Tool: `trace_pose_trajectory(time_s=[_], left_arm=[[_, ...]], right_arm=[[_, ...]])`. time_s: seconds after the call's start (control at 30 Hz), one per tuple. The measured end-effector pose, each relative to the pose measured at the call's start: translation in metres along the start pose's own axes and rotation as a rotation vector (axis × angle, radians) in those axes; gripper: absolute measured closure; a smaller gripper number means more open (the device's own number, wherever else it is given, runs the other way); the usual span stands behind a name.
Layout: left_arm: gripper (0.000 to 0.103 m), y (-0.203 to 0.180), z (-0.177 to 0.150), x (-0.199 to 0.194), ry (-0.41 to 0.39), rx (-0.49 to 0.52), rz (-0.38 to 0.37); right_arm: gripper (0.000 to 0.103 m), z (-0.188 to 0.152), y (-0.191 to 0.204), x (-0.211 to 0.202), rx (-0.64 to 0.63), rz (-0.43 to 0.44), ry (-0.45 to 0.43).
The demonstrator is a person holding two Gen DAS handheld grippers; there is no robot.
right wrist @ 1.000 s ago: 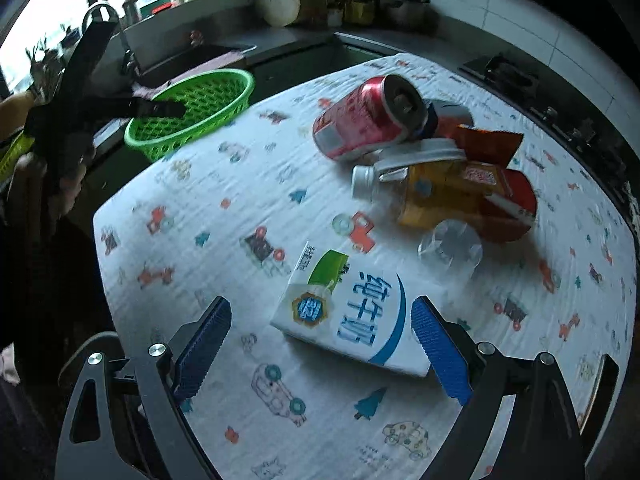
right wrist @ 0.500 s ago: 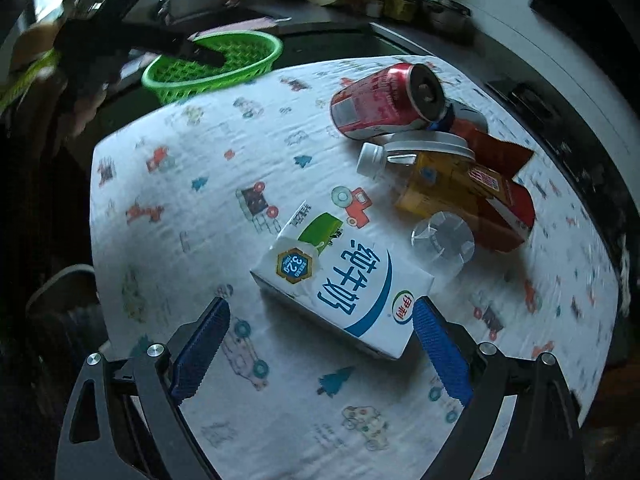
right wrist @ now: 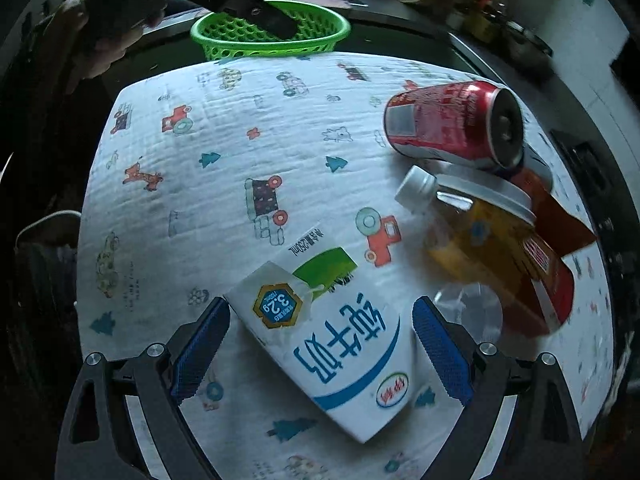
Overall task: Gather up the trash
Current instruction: 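Move the right tool to the milk carton and grasp it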
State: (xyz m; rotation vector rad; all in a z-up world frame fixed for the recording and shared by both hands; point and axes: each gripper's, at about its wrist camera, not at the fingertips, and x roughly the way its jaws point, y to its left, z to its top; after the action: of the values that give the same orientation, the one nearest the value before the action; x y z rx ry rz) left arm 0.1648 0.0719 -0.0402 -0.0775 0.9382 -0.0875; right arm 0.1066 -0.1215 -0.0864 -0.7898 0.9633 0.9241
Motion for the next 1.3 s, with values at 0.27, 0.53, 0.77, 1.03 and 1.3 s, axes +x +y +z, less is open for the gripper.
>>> trace_pose_trajectory(time_s=[0.27, 0.53, 0.77, 1.03, 1.3], left_arm=[[0.017, -0.03, 0.011, 0.011, -0.018, 0.127, -0.033], [0.017, -0.06, 0.021, 0.018, -0.053, 0.245, -0.084], [0.017, -0.09, 0.029, 0.025, -0.1, 0.387, -0.106], [0.017, -0.108, 0.038, 0.052, -0.115, 0.497, -0.136], [0.021, -0.105, 0.049, 0.077, -0.101, 0.53, -0.206]], right_arm=[[0.015, 0.0, 0.003, 0.011, -0.046, 0.008, 0.01], [0.025, -0.007, 0.002, 0.005, 0.0, -0.009, 0.03], [0.028, -0.016, -0.002, -0.003, 0.087, 0.021, 0.049], [0.029, -0.023, -0.006, -0.008, 0.15, 0.035, 0.048], [0.028, -0.025, -0.007, -0.011, 0.164, 0.036, 0.044]])
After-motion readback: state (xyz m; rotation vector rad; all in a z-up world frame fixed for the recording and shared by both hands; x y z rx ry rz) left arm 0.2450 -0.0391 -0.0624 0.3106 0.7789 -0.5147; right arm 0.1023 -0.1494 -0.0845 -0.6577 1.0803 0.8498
